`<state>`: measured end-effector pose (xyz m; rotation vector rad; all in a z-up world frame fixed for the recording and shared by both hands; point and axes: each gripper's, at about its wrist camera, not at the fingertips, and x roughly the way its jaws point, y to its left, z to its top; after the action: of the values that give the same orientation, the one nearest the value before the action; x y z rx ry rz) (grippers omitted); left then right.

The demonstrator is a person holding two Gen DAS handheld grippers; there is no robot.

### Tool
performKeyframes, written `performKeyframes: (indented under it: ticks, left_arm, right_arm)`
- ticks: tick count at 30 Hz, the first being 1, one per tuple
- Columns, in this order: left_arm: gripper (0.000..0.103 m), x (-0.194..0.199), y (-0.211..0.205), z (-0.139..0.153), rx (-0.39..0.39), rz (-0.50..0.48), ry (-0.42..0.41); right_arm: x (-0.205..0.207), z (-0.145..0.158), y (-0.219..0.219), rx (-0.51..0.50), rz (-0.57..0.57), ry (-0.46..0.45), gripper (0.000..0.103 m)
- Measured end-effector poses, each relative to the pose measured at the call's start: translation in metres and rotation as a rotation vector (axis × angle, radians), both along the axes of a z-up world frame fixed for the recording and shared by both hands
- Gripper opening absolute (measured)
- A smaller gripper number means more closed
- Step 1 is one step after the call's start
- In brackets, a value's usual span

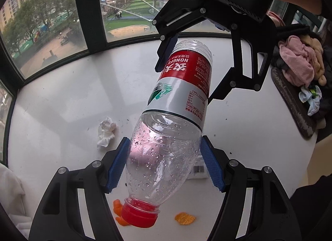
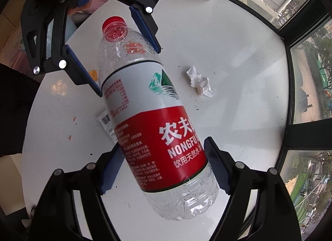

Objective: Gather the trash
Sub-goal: 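Carry the bottle with both grippers over the bin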

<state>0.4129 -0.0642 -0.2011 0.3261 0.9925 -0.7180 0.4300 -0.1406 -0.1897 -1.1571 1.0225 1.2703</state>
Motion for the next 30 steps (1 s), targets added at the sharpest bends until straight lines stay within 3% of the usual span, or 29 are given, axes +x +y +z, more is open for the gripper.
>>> performKeyframes:
  ticks: [10, 23, 30]
  left_arm:
    - [0.066, -0.090, 0.065, 0.034, 0.032, 0.131, -0.025]
    - [0.066, -0.227, 0.151, 0.062, 0.071, 0.318, -0.021]
    - [0.067, -0.304, 0.196, 0.075, 0.100, 0.384, -0.003]
  right_arm:
    - [-0.064, 0.026, 0.069, 0.037, 0.129, -0.017, 0.074]
    - [-0.178, 0.046, 0.167, 0.071, 0.308, -0.026, 0.074]
    - [-0.241, 0.052, 0.224, 0.083, 0.386, 0.021, 0.074]
